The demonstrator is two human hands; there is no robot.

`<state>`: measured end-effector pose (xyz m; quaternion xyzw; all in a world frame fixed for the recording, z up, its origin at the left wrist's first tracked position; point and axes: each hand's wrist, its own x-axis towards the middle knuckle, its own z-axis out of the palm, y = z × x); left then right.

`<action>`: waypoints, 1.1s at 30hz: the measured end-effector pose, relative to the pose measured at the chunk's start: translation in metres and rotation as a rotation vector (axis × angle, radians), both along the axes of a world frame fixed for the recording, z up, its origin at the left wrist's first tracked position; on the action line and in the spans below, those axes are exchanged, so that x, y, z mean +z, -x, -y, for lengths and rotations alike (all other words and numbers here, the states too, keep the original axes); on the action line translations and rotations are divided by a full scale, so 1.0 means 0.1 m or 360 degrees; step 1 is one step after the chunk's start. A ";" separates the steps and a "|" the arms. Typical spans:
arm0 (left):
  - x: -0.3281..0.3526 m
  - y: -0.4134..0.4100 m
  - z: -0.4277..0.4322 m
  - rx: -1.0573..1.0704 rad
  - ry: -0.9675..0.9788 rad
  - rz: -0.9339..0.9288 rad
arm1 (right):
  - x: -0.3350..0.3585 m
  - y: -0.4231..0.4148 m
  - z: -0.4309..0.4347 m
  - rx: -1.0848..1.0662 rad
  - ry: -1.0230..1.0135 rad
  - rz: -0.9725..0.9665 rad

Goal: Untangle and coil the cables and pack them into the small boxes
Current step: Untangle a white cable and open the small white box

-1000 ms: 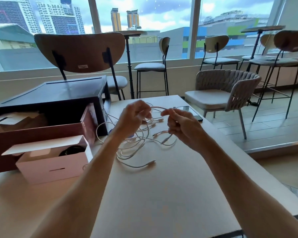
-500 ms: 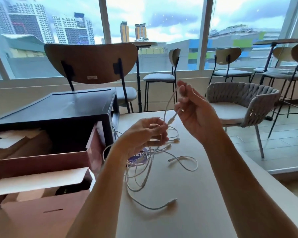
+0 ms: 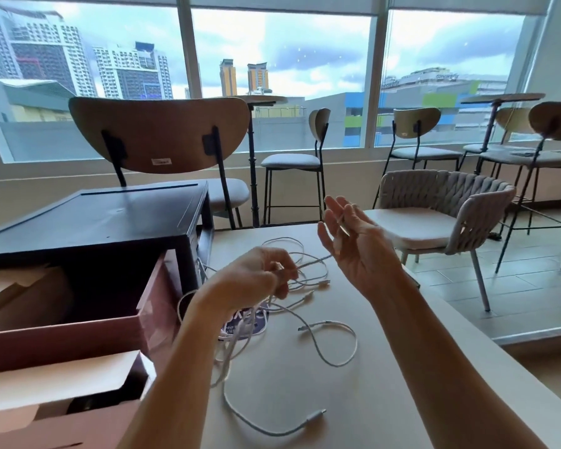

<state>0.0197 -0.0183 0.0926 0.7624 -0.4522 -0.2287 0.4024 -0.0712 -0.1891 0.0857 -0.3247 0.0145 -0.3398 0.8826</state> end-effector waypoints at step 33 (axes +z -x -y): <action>0.21 0.00 -0.12 -0.0104 0.1020 -0.0456 | 0.11 0.10 -0.14 0.0392 0.1394 -0.0651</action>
